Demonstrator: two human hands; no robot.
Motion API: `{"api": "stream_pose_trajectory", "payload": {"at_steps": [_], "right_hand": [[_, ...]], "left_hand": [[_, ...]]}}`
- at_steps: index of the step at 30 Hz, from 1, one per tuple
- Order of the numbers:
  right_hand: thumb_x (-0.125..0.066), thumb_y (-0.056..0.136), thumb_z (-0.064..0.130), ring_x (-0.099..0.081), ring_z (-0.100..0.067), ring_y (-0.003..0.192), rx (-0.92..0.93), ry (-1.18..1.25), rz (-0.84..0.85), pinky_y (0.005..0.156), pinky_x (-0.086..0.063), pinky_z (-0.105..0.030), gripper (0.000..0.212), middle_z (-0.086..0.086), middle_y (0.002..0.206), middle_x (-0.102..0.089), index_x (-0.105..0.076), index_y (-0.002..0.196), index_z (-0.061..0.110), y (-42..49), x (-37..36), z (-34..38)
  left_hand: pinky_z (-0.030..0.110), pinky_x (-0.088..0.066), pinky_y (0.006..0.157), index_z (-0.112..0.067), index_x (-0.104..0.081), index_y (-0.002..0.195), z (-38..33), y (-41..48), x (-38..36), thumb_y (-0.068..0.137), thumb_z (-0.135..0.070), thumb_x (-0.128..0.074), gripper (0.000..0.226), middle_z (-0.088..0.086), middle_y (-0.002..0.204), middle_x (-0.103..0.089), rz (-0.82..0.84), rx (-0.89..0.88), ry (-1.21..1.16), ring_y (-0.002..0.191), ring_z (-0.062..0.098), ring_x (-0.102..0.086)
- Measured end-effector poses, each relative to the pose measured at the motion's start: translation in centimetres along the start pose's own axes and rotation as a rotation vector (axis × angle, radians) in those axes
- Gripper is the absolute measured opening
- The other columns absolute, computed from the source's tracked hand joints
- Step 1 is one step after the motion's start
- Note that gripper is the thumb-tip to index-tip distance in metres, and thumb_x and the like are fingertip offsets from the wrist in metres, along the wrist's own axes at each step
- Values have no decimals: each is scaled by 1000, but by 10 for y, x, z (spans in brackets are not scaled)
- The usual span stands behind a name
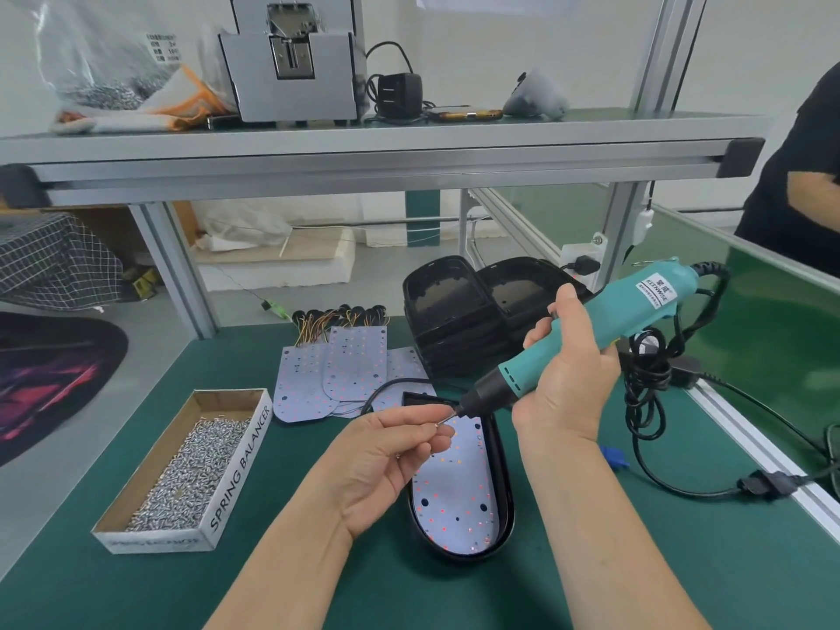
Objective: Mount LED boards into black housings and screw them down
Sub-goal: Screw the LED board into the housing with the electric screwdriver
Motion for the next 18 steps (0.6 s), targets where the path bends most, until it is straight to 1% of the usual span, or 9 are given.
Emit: {"api": "stream_pose_trajectory", "payload": {"at_steps": [5,9,12,15,18], "right_hand": [[-77,87,19,-52,-7,51,-25,0,-4,49,-46,-21,23,8,63,-57,-54,89,15,-1,2,-4],[-76,87,20,-51,-8,51,-16,-15,1,50,-46,-21,23,9,63,-57,-54,88,14,-1,1,-6],[-76,87,20,-51,-7,49,-13,-34,-33,49,-46,-20,23,11,58,-56,-54,89,15,0,1,-6],[-75,88,22,-50,-5,47,-16,-50,-84,48,-45,-19,22,13,53,-55,-54,88,16,0,3,-5],[-75,88,24,-51,-4,46,-60,-36,-133,47,-45,-18,22,14,51,-55,-55,92,17,3,7,-6]], "left_hand": [[14,-55,58,0,-80,89,-1,-2,0,85,11,-61,23,20,86,-74,-8,-17,13,70,16,-73],[15,-55,61,-5,-82,88,-1,-4,-1,87,11,-62,25,18,87,-75,-18,-77,102,73,17,-74],[15,-54,65,-13,-83,88,-2,-6,-5,90,9,-62,31,15,89,-77,-31,-165,223,77,17,-74],[16,-52,68,-23,-83,91,-4,-10,-11,92,7,-60,38,10,91,-78,-62,-300,355,82,17,-74],[16,-52,67,-26,-81,98,-4,-13,-17,93,7,-59,40,3,89,-78,-119,-437,450,80,15,-74]]}}
Point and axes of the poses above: each hand's wrist, its own y-axis towards the middle knuckle, its own x-axis out of the back of the hand, z = x × y, the point moved 4 cm from there along y, towards the middle knuckle
